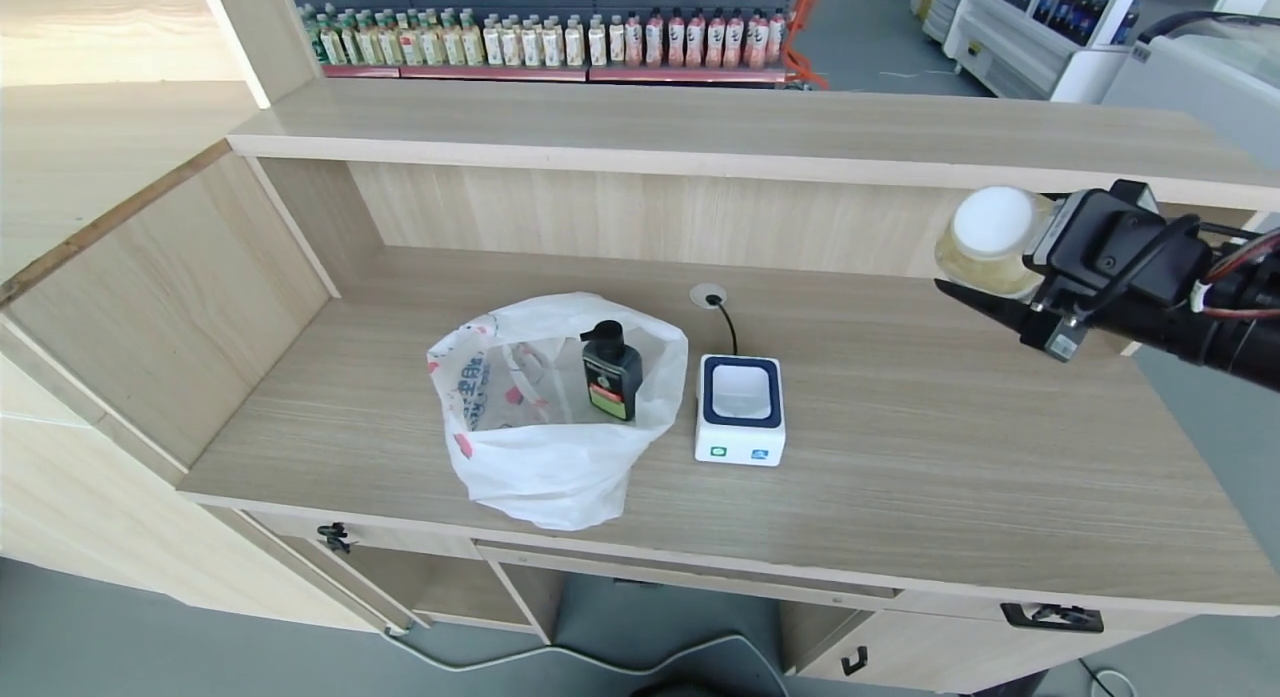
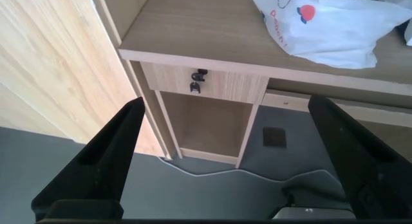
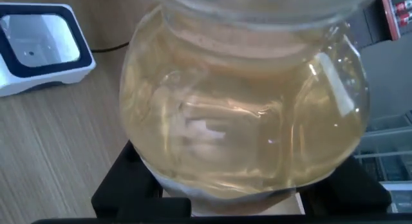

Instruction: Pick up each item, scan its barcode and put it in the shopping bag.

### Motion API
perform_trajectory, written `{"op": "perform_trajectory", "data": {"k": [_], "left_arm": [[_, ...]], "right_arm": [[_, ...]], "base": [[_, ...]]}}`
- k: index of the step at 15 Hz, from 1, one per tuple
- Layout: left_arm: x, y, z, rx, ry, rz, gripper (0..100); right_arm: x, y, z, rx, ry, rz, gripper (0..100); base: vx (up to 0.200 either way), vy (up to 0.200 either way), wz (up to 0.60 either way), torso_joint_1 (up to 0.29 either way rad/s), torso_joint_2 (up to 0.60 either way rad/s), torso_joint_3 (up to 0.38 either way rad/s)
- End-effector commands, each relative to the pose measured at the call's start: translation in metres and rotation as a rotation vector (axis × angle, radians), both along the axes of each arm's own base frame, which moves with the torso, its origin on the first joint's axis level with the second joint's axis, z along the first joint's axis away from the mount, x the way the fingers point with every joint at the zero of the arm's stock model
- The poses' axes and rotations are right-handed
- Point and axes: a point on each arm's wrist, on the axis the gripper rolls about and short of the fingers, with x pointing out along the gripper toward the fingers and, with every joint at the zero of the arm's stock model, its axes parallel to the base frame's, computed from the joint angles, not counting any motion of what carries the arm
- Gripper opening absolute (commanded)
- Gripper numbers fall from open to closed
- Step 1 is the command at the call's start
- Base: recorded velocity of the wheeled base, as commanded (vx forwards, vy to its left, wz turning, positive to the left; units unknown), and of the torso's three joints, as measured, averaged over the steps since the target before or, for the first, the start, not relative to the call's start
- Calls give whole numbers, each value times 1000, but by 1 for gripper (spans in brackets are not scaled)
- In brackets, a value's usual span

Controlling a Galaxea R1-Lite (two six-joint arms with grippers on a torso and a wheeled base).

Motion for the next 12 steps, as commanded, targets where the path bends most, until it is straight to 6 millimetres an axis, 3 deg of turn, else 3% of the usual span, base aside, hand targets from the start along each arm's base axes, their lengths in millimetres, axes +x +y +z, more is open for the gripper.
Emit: {"op": "perform_trajectory", "data": {"k": [1,7,12], "left_arm": [[0,0,0,1,-1,0,100],[0,0,0,1,-1,0,100],[0,0,0,-2,-1,0,100]], "right_arm": [[20,9,-13,-4,16,43,0],[38,18,-39,-10,42,143,0],[51,7,-69,-7,68,214,0]], "base": [[0,200,0,7,2,2],[0,200,0,3,4,2],[0,0,0,0,0,0]]}}
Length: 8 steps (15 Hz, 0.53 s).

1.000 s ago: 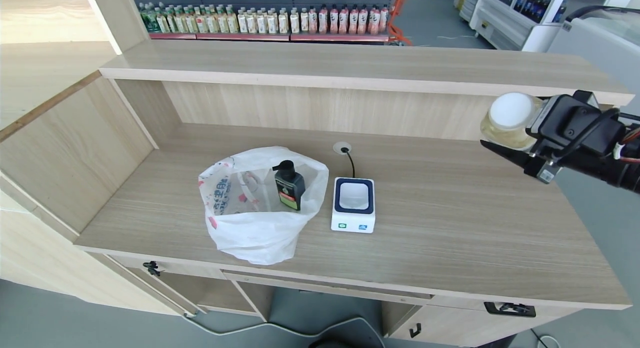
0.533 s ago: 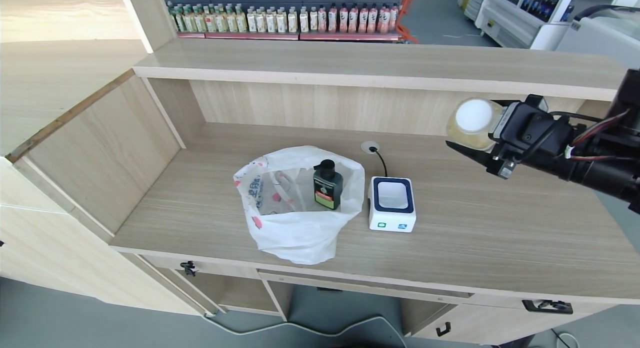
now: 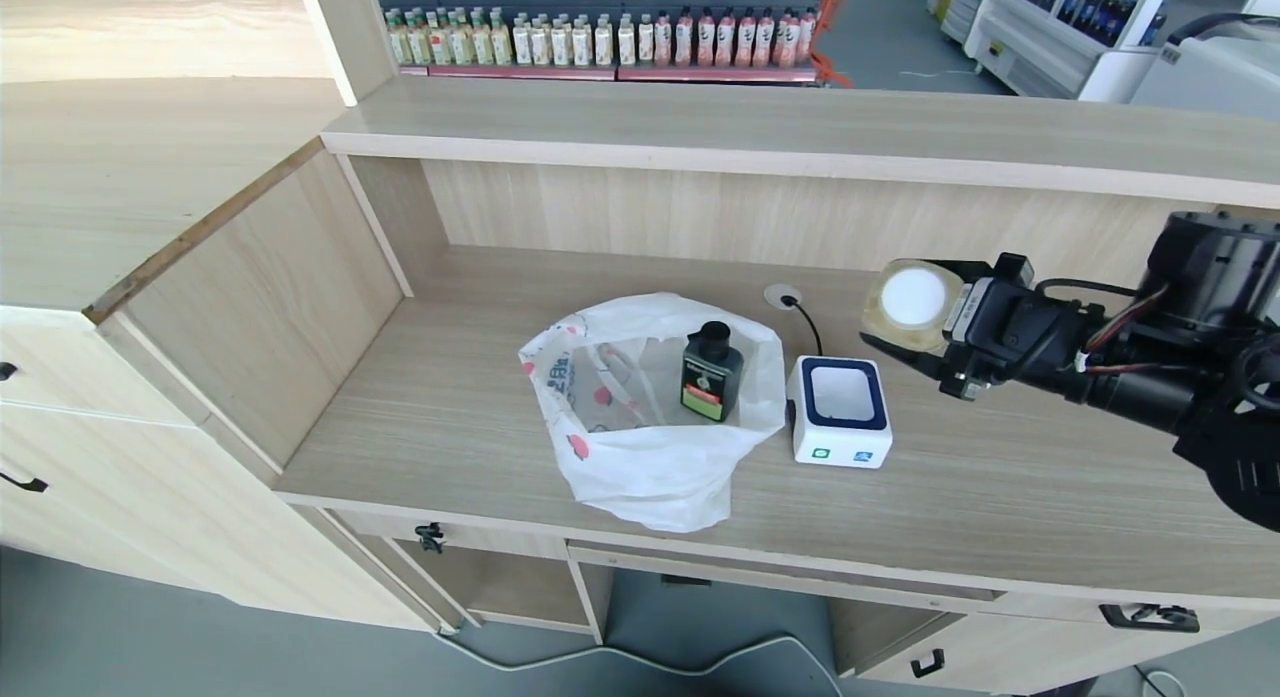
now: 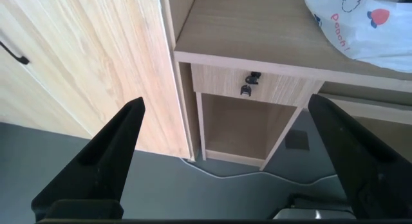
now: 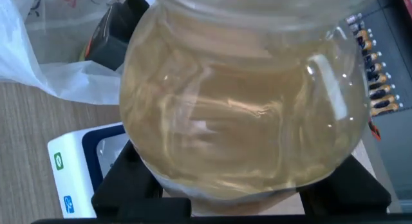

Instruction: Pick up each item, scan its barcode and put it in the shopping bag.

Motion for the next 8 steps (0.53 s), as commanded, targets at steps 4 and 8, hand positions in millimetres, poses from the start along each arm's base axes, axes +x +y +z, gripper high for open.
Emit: {"op": "perform_trajectory", "data": {"k": [4,8], "left_arm": [[0,0,0,-2,-1,0,100],[0,0,0,-2,-1,0,100]], "right_arm": [[19,-10,-32,-4,39,48,0],[23,-9,-42,-6,59,68,0]], "base": [[0,0,0,0,0,0],[0,0,0,0,0,0]]}}
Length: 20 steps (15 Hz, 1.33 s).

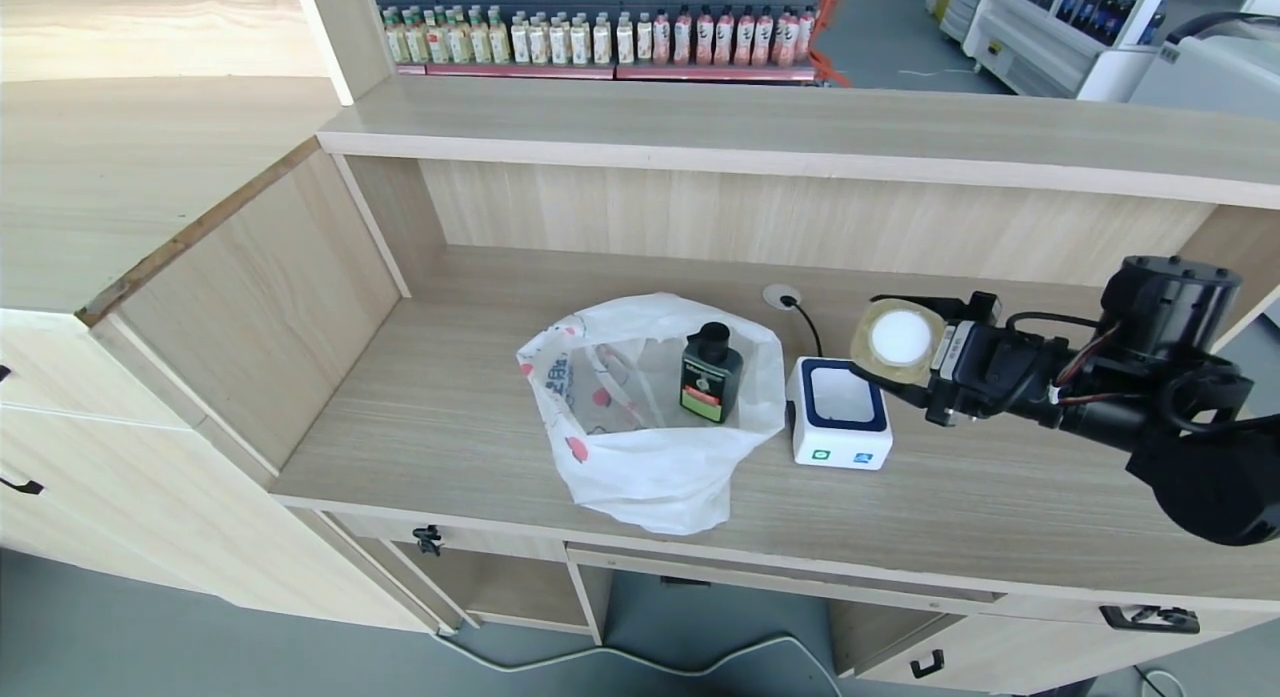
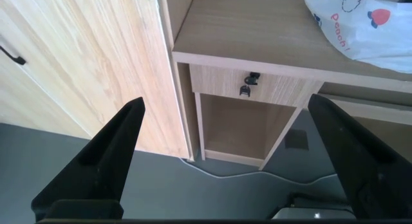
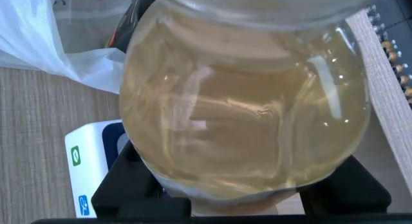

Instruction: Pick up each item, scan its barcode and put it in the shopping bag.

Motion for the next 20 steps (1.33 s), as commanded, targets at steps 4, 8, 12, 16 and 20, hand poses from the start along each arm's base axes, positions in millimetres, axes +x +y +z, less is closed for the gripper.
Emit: {"op": "perform_trajectory", "data": {"k": [4,8,12,16,20], "left_arm": [[0,0,0,0,-1,0,100],[0,0,0,0,-1,0,100],[0,0,0,0,-1,0,100],[0,0,0,0,-1,0,100],[0,0,0,0,-1,0,100]], "right_arm": [[11,1,-19,-2,6,16,0],[16,1,-28,-2,14,24,0],[18,1,-34,-1,15,26,0],[24,2,-40,0,21,39,0],[32,4,-44,3,25,58,0]], "base": [[0,0,0,0,0,0],[0,0,0,0,0,0],[0,0,0,0,0,0],[0,0,0,0,0,0],[0,0,0,0,0,0]]}}
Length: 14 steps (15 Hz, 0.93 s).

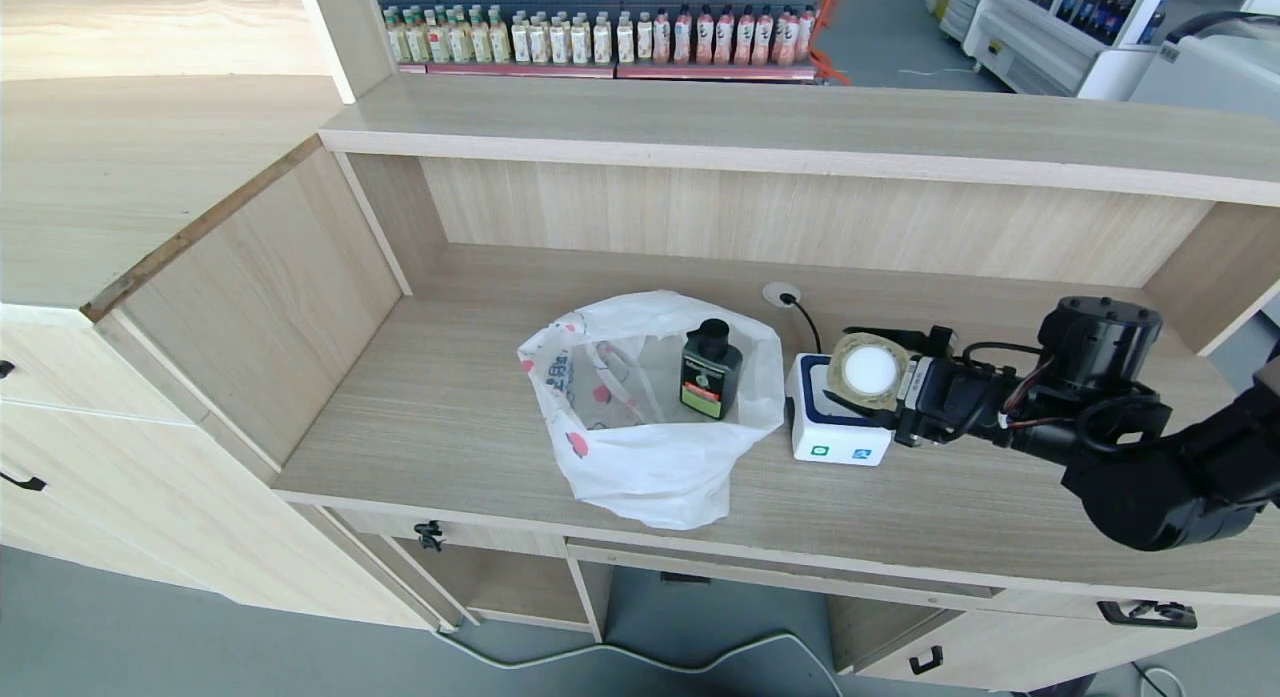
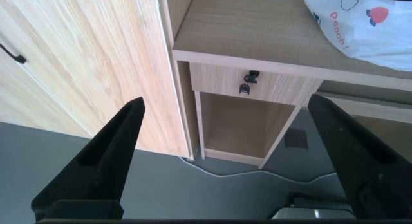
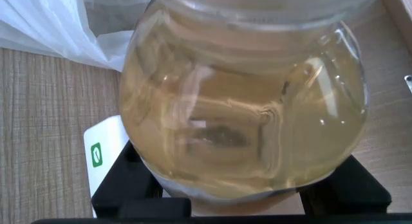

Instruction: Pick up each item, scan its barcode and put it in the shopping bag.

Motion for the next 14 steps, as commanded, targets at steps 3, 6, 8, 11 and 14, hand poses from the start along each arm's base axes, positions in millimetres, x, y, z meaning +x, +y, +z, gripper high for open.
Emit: {"op": "perform_trajectory", "data": {"k": [3,6,8,11,14], "left_arm": [[0,0,0,1,-1,1,100],[0,0,0,-1,-1,1,100],[0,0,0,-1,-1,1,100],[0,0,0,1,-1,1,100],[0,0,0,1,-1,1,100]], "right_arm": [[5,1,-6,1,15,15,0],[6,1,-9,0,22,14,0],[6,1,-10,0,21,16,0],[5,1,-6,13,21,15,0],[-8,10,35,237,49,25,0]], "base": [[0,0,0,0,0,0],[0,0,0,0,0,0],[0,0,0,0,0,0],[0,0,0,0,0,0],[0,0,0,0,0,0]]}}
